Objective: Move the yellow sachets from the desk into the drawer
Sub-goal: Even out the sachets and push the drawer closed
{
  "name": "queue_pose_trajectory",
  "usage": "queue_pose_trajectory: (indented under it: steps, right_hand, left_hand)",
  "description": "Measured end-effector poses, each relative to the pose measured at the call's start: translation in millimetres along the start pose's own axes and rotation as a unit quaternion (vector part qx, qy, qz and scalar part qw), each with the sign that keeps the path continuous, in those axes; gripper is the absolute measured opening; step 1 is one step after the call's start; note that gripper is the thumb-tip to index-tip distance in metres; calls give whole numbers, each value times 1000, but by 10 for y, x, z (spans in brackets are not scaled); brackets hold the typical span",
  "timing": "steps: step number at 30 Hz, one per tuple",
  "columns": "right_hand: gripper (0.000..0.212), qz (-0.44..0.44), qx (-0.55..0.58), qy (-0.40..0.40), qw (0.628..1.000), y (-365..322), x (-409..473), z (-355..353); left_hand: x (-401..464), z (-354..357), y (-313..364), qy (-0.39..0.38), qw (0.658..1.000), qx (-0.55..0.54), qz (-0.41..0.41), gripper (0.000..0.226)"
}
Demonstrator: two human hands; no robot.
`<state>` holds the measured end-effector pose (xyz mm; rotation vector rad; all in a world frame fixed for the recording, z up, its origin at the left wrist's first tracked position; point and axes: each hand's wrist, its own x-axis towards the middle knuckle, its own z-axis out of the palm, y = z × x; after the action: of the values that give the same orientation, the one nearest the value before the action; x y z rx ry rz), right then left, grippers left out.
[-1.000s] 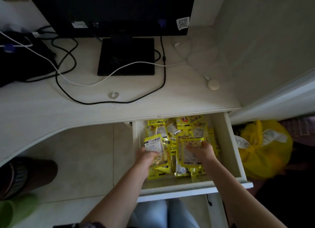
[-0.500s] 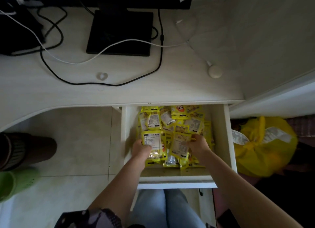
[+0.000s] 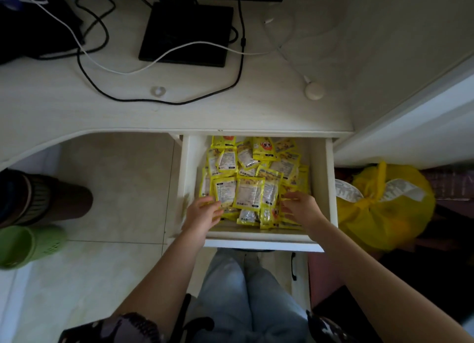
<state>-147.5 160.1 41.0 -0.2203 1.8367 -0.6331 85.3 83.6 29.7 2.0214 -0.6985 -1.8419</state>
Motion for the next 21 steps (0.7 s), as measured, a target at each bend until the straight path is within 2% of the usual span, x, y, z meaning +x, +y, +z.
queue_pose_trajectory:
  steps: [5, 9, 14, 19, 21]
  right_hand:
    - [12, 31, 143, -35, 989, 277, -379, -73]
    - [12, 76, 180, -35, 980, 521, -570, -115]
    - [16, 181, 236, -30, 954, 736, -637, -129]
    - [22, 241, 303, -56, 921, 785, -633, -159]
    - [25, 238, 326, -59, 913, 745, -644, -175]
  left_hand:
    - [-305, -89, -305, -38, 997, -56, -40, 11]
    - [-512, -162, -481, -38, 995, -45, -82, 17]
    - [-631, -240, -635, -61, 984, -13, -165, 28]
    - [-598, -188, -579, -21, 977, -123, -171, 26]
    - [-548, -173, -557, -15, 973, -159, -165, 28]
